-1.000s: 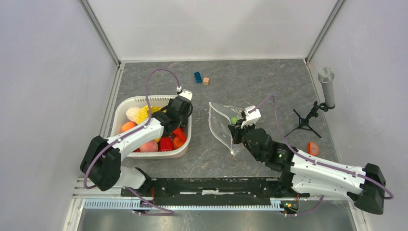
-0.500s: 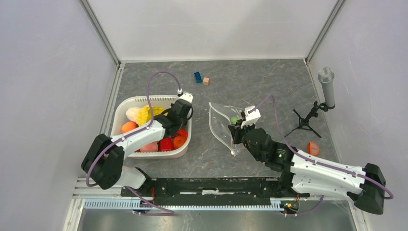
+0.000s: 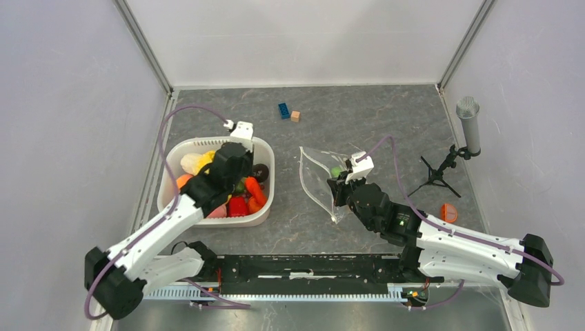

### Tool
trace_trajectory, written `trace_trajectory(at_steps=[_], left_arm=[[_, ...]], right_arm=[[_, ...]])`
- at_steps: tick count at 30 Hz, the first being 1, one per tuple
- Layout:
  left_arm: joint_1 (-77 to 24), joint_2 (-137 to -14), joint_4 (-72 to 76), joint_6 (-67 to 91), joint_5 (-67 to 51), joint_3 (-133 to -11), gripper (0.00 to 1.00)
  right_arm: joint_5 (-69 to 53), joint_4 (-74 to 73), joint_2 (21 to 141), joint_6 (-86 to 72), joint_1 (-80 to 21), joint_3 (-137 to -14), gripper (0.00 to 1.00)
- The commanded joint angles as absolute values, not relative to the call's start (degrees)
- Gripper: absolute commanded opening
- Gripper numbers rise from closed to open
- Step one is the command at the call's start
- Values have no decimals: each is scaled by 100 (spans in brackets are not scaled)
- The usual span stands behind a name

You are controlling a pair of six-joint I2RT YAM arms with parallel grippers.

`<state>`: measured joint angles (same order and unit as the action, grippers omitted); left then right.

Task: Place the food in the zip-top bag and seal the zipper
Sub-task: Pick up the fake vegetable from the bin, then place the fake vegetable in the zipper food storage bag.

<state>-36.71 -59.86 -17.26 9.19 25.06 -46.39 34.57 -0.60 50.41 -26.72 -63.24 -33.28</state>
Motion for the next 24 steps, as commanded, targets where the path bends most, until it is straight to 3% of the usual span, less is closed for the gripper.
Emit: trace_trajectory(at_steps=[1,9,15,20,24], left_arm=[[-3656,-5229,-1833,1358,2029,-4509,4],[-3656,-4211,-1693,1978,40,-4597,2],[-3656,-4152,-1332,2734,-1274,-4546,2],[-3691,-4505,364,3915,-2413,-3914,2],[-3920,-4853,1458,4385,-2491,-3652,2]], right_arm=[[3547,16,5039,-2687,-6303,-3524,2],[3536,175,5124,-2794,-6302,-3507,2],[3559,259,5082,-2876,-6302,-3481,1],[3539,404,4984,-2915,-6302,-3423,2],[3455,470,4973,-2926,-6302,-3427,2]])
